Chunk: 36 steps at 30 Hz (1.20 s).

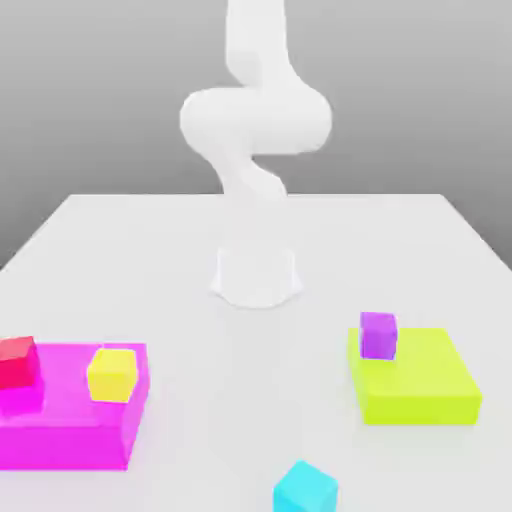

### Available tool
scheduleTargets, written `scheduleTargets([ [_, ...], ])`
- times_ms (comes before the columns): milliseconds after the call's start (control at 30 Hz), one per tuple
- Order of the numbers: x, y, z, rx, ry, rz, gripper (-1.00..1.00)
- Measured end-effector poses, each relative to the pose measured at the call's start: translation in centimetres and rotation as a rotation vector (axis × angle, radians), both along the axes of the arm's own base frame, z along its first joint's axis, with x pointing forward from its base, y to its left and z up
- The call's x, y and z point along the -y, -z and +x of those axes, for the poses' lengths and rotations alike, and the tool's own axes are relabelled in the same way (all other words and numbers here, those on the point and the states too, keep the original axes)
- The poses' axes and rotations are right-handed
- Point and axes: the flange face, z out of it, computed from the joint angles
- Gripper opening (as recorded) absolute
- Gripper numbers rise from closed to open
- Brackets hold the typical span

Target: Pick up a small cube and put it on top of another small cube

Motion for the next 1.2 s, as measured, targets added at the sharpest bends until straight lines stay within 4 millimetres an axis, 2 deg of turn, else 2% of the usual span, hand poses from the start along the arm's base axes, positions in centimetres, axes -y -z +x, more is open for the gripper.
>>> scheduleTargets([
  [100, -0.4, 4.6, 3.8, -0.081, -0.098, -0.019, 0.0],
  [233, -1.4, 11.1, 7.9, -0.181, -0.22, -0.048, 0.0],
  [367, -2.6, 18.0, 10.9, -0.276, -0.336, -0.085, 0.0],
  [467, -3.5, 23.4, 12.4, -0.346, -0.42, -0.119, 0.0],
  [633, -5.2, 32.5, 13.5, -0.459, -0.562, -0.188, 0.0],
  [833, -5.7, 42.9, 12.8, -0.594, -0.716, -0.29, 0.0],
  [1067, -5.5, 53.2, 11.8, -0.663, -0.8, -0.355, 0.0],
  [1100, -5.5, 54.1, 11.8, -0.664, -0.8, -0.354, -1.0],
  [1200, -5.5, 54.1, 11.8, -0.665, -0.8, -0.354, -1.0],
])
